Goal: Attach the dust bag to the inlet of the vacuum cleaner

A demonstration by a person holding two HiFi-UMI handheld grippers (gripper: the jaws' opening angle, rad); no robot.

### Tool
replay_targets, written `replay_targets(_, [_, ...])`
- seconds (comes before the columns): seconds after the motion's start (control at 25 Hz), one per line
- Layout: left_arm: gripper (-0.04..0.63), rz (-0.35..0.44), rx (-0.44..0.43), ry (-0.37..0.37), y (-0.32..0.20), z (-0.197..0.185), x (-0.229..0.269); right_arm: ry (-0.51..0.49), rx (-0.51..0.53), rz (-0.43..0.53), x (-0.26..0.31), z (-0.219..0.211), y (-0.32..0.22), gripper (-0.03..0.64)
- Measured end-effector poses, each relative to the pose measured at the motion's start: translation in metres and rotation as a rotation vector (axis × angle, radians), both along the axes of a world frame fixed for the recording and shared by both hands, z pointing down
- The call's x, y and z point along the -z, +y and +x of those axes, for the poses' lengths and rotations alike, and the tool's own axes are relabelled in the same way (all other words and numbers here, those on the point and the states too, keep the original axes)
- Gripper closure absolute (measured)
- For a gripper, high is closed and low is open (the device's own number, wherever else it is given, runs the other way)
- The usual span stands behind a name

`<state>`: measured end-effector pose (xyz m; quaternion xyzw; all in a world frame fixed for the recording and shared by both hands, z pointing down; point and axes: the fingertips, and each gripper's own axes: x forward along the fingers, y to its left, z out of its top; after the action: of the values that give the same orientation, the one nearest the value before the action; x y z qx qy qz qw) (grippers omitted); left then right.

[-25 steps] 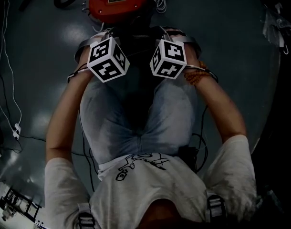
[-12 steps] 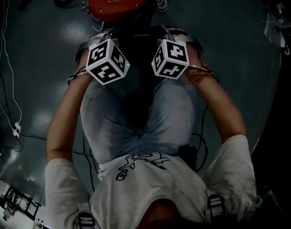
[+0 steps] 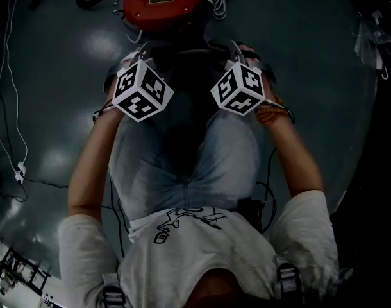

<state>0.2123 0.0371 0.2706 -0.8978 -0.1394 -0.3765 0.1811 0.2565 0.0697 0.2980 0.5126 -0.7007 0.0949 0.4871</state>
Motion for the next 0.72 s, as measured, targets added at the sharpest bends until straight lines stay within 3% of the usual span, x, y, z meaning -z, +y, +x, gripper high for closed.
replay_targets(0.2, [0.474, -0.044, 0.124, 0.149, -0.004, -0.015, 0.032, -0.082, -0.149, 0.175, 0.049, 0.011, 0.02, 0.463])
replay_targets(0.28, [0.579, -0.1, 0.196, 0.265, 0.002, -0.019, 0.051, -0.202, -0.218, 0.295, 0.074, 0.002, 0.027, 0.466])
replay_targets(0.4, [0.592, -0.211, 0.291, 0.41, 0.016, -0.021, 0.067, -0.44, -0.307, 0.44, 0.092, -0.023, 0.032, 0.56])
replay_targets(0.48, [0.592, -0.259, 0.353, 0.476, 0.023, -0.018, 0.066, -0.546, -0.345, 0.492, 0.086, -0.037, 0.033, 0.604])
replay_targets(0.56, [0.592, -0.316, 0.407, 0.515, 0.029, -0.014, 0.055, -0.583, -0.369, 0.521, 0.072, -0.044, 0.031, 0.606])
replay_targets(0.72, [0.592, -0.402, 0.415, 0.492, 0.04, -0.015, 0.034, -0.584, -0.378, 0.586, 0.066, -0.058, 0.02, 0.606])
